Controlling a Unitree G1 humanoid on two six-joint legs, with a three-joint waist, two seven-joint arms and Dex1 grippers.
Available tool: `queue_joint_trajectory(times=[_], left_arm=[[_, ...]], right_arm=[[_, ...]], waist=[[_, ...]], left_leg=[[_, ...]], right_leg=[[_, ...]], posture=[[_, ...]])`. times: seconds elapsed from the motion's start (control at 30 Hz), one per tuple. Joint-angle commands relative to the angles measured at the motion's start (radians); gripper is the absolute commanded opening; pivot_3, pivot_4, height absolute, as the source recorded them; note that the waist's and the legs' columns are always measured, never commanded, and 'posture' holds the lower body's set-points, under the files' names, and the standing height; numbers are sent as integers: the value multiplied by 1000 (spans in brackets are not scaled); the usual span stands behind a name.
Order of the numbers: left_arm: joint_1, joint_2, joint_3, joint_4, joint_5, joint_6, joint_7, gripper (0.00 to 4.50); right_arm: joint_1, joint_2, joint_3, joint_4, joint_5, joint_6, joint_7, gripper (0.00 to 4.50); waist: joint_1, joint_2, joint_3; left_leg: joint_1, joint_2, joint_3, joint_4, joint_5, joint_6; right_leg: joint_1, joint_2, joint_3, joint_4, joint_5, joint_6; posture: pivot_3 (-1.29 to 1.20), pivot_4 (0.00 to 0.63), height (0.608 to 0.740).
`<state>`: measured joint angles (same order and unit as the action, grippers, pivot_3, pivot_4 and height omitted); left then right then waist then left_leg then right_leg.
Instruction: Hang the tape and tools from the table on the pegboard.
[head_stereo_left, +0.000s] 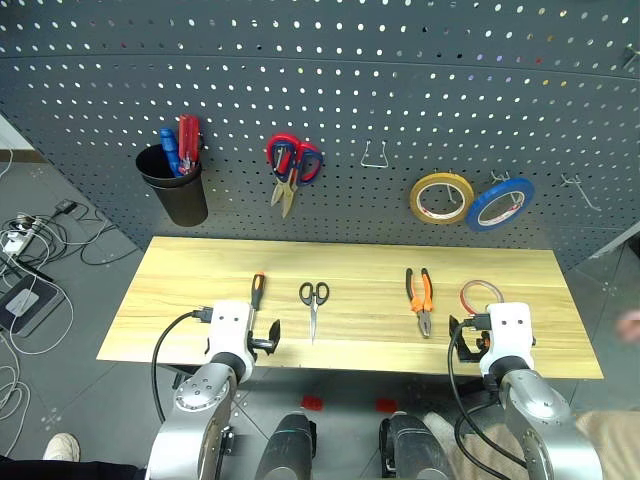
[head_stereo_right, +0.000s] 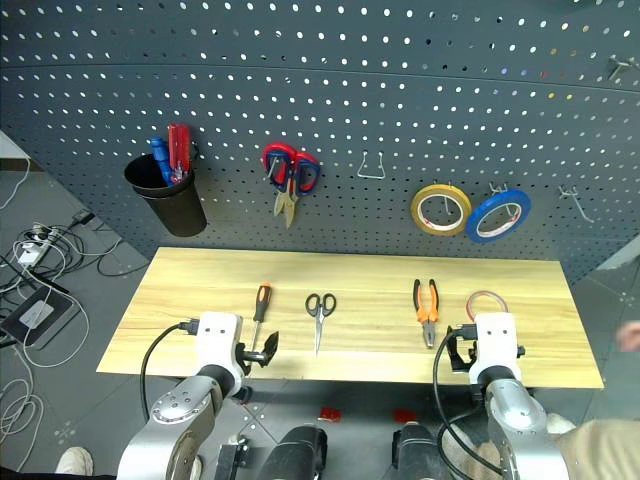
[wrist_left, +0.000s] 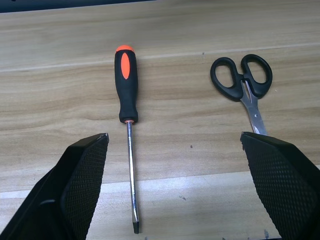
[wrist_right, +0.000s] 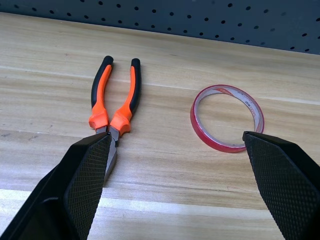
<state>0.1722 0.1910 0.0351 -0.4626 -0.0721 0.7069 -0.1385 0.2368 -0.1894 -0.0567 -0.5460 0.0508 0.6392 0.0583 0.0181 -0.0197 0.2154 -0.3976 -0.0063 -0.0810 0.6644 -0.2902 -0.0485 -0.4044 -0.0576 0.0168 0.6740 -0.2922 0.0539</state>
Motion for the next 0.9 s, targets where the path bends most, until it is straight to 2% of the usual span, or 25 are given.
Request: queue_joint_trajectory(times=[0.03,0.9], left_arm=[[8,4,6,-43,6,-23,7,4458],[7,-3,6,-44,-1,-29,8,4458]], right_arm=[[4,-6,-11,-28,-7,-11,2,4500],[4,-4,-10,-40,-10,4,0,4500]], waist=[[0,0,0],[0,0,0]], left_leg=[[0,0,0,0,0,0],[0,0,0,0,0,0]], right_leg=[[0,0,0,0,0,0],[0,0,0,0,0,0]], posture=[[89,221,740],[86,228,740]])
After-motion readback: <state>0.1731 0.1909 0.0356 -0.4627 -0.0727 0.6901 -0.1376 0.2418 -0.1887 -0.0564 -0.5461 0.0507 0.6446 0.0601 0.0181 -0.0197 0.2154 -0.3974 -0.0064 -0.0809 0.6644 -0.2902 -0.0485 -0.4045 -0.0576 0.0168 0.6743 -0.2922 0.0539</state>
